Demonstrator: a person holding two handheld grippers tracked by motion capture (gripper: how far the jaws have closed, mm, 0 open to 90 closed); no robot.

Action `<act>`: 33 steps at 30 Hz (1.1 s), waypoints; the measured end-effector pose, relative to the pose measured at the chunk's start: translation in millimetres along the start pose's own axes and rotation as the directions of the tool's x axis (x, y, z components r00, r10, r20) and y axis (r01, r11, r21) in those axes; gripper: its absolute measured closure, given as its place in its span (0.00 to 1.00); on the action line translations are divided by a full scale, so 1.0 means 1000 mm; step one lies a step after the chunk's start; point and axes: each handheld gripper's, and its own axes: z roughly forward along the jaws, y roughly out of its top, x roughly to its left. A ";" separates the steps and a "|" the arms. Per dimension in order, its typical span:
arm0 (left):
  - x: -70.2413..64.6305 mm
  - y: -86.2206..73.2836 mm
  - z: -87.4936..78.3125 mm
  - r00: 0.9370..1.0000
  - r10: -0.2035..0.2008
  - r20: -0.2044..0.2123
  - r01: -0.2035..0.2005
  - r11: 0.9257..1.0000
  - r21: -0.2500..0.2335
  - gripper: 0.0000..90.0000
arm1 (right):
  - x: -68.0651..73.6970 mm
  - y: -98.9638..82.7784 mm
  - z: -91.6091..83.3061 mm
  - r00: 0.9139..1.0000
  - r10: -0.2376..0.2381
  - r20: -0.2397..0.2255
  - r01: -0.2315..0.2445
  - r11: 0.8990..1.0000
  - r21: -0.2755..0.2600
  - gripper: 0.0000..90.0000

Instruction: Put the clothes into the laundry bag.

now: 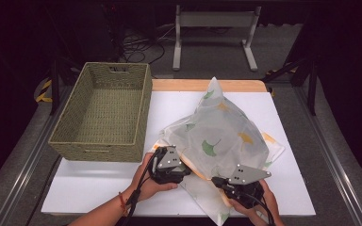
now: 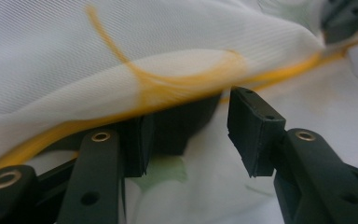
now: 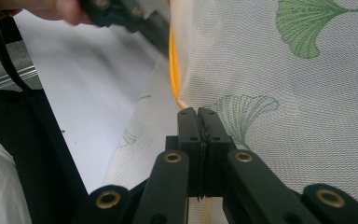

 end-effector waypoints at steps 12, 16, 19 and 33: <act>0.009 0.004 0.057 0.995 0.057 -0.077 -0.048 0.993 0.112 0.80 | 0.004 0.001 0.002 1.000 -0.009 -0.028 0.009 1.000 0.009 0.99; 0.008 0.010 0.058 0.993 0.068 -0.095 -0.059 0.994 0.097 0.94 | 0.002 -0.001 0.005 0.999 -0.002 -0.042 0.003 1.000 0.021 0.99; 0.009 0.017 0.051 0.992 0.056 -0.111 -0.053 0.998 0.028 0.96 | 0.006 0.000 0.007 0.999 -0.013 -0.051 0.014 1.000 0.023 0.99; 0.027 0.016 0.066 0.941 -0.040 -0.337 0.025 0.998 -0.050 0.96 | 0.006 -0.002 0.010 0.997 -0.015 -0.078 0.018 0.999 0.045 1.00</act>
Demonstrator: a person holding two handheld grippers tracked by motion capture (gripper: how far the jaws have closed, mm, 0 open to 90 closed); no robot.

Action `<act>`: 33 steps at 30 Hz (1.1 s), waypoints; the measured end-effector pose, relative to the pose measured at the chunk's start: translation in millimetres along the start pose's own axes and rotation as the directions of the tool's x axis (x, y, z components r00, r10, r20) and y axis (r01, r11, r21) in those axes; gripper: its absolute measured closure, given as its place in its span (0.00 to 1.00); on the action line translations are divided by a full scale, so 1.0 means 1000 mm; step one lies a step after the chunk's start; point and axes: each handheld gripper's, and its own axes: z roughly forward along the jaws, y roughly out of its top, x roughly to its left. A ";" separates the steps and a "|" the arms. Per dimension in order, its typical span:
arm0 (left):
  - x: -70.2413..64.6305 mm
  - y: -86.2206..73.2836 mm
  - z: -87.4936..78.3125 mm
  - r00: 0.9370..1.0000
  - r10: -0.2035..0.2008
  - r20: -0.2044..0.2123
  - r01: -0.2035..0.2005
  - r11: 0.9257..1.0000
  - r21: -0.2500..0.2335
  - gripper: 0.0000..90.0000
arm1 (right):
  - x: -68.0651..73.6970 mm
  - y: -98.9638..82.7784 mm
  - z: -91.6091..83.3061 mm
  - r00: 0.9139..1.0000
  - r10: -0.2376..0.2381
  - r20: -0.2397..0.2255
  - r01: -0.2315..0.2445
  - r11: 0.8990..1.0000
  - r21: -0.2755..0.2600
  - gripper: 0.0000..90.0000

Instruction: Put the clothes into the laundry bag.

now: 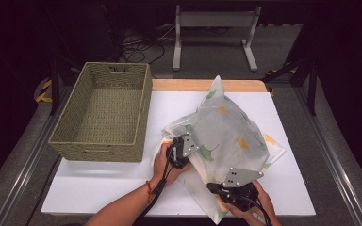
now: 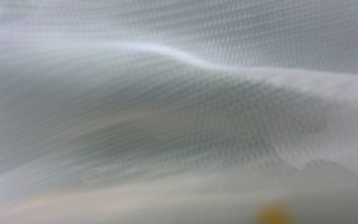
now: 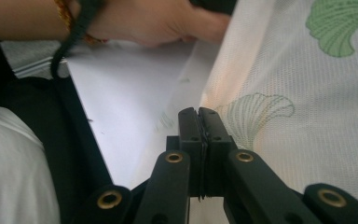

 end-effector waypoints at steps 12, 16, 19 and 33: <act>0.012 -0.002 -0.030 0.982 -0.030 0.188 0.035 0.999 -0.025 0.61 | -0.003 0.000 -0.007 0.998 -0.007 0.061 0.009 1.000 -0.022 1.00; 0.009 0.003 -0.048 0.979 -0.005 0.206 0.012 0.999 -0.033 0.51 | -0.005 0.002 -0.014 0.997 0.011 0.080 -0.007 0.999 -0.052 1.00; 0.008 0.000 -0.059 0.974 0.007 0.228 -0.002 1.000 -0.022 0.44 | -0.007 0.002 -0.015 0.996 0.016 0.085 -0.011 0.998 -0.065 1.00; 0.002 -0.026 -0.061 0.976 0.010 0.220 -0.039 0.991 0.130 0.64 | -0.010 0.008 -0.015 0.994 0.036 0.103 -0.027 0.995 -0.095 0.99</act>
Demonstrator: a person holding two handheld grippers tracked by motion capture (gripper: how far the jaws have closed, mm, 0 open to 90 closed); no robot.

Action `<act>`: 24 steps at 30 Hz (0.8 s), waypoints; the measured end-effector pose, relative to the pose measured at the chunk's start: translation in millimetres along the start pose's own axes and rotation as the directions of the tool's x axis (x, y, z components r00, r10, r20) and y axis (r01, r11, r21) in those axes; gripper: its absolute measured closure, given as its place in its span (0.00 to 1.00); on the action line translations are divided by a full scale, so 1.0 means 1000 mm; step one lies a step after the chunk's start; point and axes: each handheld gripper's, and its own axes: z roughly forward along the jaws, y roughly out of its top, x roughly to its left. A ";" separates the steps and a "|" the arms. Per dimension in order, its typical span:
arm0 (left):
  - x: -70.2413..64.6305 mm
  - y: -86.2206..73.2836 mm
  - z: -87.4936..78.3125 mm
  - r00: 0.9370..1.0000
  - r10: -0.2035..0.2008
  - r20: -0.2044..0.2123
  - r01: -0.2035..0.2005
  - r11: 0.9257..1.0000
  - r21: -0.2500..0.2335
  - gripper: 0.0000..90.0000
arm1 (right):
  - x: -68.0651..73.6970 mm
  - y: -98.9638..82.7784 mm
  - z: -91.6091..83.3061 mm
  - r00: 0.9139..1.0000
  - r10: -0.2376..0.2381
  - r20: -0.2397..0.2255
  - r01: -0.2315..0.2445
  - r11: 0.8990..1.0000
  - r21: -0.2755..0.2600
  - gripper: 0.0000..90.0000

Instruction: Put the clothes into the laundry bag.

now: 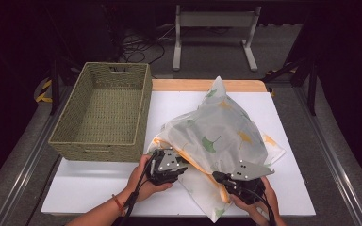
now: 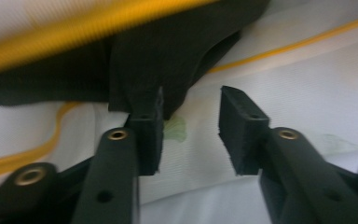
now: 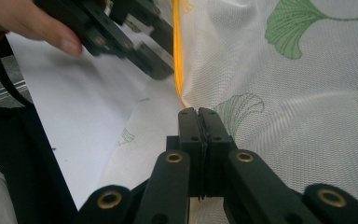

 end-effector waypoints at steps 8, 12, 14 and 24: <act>0.012 0.004 0.024 0.995 -0.098 -0.022 0.098 0.995 0.010 0.47 | 0.000 0.000 0.001 1.000 0.001 -0.003 -0.001 1.000 0.001 0.99; 0.011 0.010 0.037 0.998 -0.069 -0.001 0.069 0.997 0.019 0.70 | 0.000 0.000 0.003 1.000 -0.005 -0.005 0.005 1.000 0.005 0.99; 0.011 0.013 0.041 0.998 -0.065 0.015 0.064 0.998 0.012 0.79 | 0.001 0.000 0.004 1.000 -0.005 -0.006 0.005 1.000 0.008 0.99; 0.004 0.038 0.069 0.979 -0.079 0.189 0.093 0.994 -0.065 0.95 | 0.003 -0.001 0.010 1.000 -0.009 -0.027 0.010 1.000 0.026 0.99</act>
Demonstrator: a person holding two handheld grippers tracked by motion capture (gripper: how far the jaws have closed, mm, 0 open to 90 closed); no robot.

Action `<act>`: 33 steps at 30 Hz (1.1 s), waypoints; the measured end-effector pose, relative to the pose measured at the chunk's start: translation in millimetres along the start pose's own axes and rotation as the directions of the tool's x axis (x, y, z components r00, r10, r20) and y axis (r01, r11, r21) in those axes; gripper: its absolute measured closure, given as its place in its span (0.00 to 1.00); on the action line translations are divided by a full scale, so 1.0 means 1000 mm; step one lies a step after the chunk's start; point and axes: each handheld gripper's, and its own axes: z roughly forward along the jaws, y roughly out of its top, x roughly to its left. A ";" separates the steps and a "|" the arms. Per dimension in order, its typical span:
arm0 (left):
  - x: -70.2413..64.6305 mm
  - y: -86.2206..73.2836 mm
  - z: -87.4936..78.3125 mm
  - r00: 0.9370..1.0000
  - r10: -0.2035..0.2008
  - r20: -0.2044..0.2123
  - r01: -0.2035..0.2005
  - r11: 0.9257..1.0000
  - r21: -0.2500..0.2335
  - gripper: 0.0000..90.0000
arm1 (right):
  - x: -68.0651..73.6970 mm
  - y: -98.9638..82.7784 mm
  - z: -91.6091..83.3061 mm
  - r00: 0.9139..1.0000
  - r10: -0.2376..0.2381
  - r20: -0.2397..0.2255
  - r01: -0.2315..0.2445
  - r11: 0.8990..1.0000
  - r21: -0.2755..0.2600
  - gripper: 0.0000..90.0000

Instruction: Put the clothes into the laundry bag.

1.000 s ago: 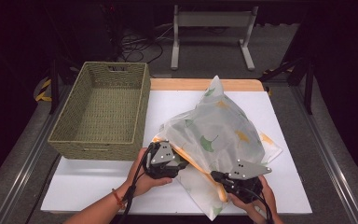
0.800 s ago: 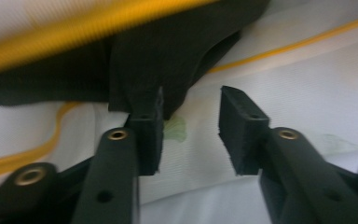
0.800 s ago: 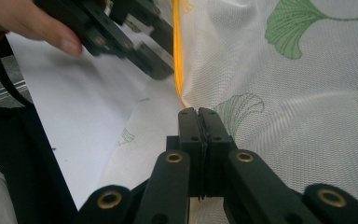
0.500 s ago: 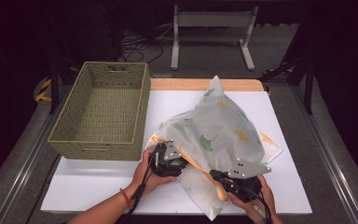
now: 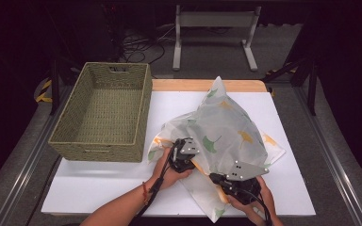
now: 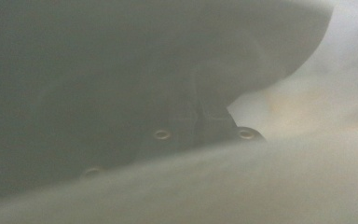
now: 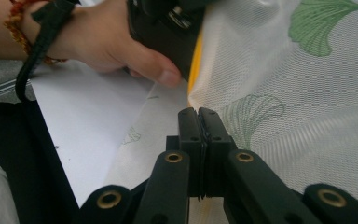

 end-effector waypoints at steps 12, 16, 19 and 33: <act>-0.009 0.002 -0.010 0.996 0.073 0.053 -0.074 0.997 0.013 0.72 | -0.004 -0.006 -0.003 1.000 0.016 0.009 -0.016 1.000 0.004 0.99; -0.008 -0.006 -0.036 0.992 0.128 0.020 -0.129 0.990 0.048 0.65 | -0.004 -0.005 -0.007 1.000 0.014 0.014 -0.014 1.000 -0.011 0.99; -0.005 -0.009 -0.052 0.990 0.141 -0.023 -0.139 0.987 0.081 0.66 | -0.004 -0.003 -0.011 1.000 0.015 0.020 -0.015 1.000 -0.025 0.99; -0.006 -0.008 -0.019 0.997 0.075 0.017 -0.076 0.989 0.129 0.57 | 0.000 -0.001 -0.011 1.000 0.009 0.000 -0.009 1.000 -0.029 0.99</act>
